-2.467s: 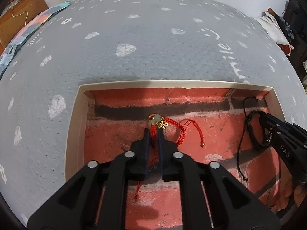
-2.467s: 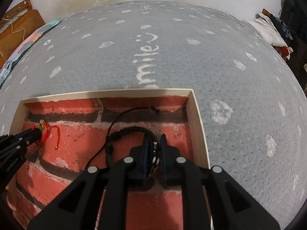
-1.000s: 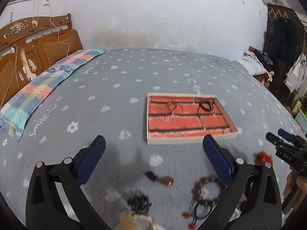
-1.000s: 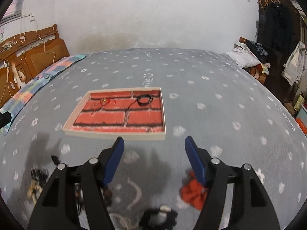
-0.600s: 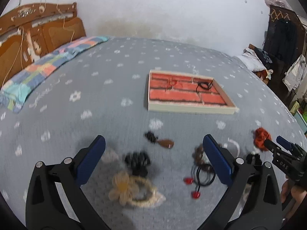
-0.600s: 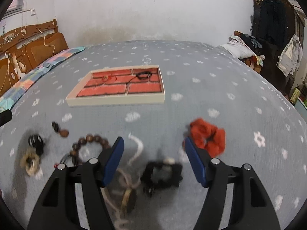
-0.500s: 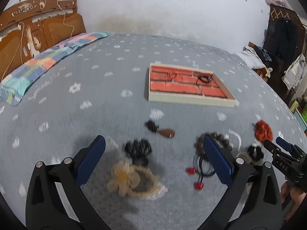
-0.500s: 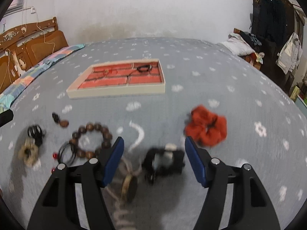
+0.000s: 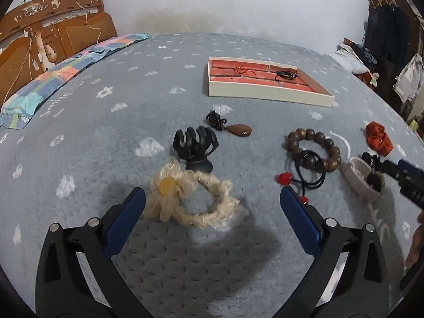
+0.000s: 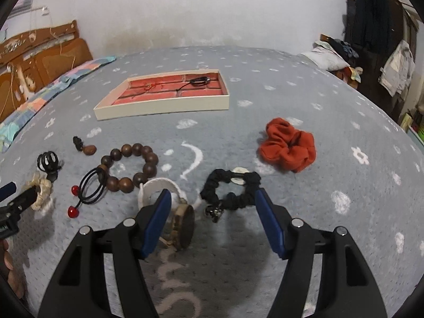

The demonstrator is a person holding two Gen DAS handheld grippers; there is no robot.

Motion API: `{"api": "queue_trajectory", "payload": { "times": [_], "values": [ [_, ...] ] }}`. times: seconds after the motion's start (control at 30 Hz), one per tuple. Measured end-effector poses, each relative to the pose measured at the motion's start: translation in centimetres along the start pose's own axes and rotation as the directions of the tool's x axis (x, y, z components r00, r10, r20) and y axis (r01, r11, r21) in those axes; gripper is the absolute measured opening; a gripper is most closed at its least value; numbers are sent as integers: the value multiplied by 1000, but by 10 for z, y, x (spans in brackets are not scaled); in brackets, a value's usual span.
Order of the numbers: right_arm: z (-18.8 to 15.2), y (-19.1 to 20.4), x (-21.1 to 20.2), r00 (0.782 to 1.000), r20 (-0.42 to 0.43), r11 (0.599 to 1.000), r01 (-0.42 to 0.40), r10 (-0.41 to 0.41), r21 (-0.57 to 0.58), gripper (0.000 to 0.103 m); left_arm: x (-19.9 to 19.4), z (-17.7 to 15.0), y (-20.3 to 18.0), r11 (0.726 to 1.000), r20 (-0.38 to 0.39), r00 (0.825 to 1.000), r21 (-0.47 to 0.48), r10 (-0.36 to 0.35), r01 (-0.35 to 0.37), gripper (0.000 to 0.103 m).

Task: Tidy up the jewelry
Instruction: 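Grasp the cream scrunchie with the left tool while the right tool grasps the white-strap watch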

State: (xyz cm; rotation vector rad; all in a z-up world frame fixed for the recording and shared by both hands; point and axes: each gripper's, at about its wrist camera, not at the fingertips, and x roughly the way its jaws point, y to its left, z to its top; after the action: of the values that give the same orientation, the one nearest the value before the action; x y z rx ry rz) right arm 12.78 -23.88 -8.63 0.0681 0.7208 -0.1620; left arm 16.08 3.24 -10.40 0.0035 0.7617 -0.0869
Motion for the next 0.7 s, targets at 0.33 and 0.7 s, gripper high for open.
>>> {"api": "queue_trajectory", "payload": {
  "times": [0.33,0.7],
  "values": [
    [-8,5,24,997,-73,1000,-16,17,16,65,18,-7,5,1000,-53,999,-7,-1,1,79],
    [-16,9,37,993,-114,1000,-23,25,17,64,34,-4,-1,999,-86,996,17,37,-35,58]
  ]
}}
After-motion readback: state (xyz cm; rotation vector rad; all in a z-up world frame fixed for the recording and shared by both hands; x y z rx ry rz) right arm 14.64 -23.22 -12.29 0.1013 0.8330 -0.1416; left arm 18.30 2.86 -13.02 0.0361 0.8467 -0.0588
